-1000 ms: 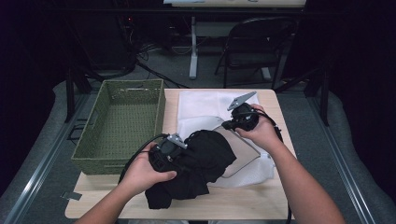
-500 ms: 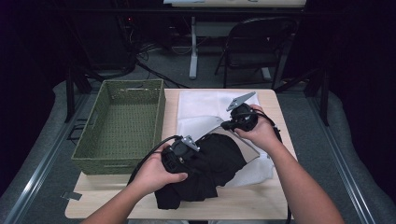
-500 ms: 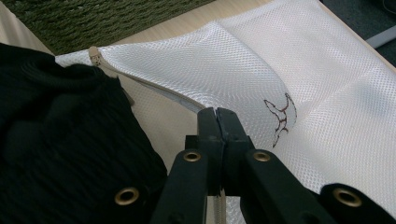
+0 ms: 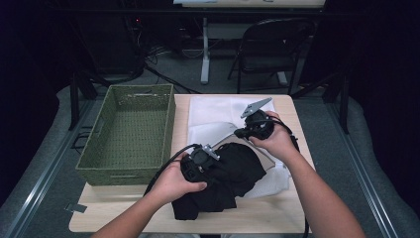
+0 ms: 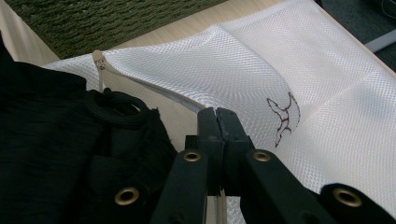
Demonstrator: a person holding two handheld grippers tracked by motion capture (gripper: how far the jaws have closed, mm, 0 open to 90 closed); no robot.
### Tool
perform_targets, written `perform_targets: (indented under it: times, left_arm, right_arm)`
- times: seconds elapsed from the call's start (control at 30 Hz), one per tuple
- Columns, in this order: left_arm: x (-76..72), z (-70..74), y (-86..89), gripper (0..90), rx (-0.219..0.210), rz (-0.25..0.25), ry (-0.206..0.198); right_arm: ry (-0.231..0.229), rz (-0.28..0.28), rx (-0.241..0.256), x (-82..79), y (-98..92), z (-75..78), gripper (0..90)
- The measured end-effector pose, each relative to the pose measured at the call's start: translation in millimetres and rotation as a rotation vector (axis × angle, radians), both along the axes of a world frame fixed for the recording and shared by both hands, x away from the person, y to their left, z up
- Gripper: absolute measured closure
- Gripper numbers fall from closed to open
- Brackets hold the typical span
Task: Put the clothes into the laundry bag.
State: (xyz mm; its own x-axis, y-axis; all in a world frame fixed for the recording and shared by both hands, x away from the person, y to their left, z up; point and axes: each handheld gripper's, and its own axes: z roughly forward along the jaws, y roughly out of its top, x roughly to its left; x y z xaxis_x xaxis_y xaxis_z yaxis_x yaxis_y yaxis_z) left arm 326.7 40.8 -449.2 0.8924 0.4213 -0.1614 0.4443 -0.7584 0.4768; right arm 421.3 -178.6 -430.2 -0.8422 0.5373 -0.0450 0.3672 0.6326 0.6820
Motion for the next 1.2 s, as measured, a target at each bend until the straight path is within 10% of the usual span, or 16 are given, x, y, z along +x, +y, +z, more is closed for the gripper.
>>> perform_targets:
  times: [1.2]
  left_arm:
    - [42.7,-40.6,-18.5,61.2,-0.003,0.121,0.028]
  right_arm:
    - [-0.015,0.03,0.014,-11.2,5.3,0.0,89.8]
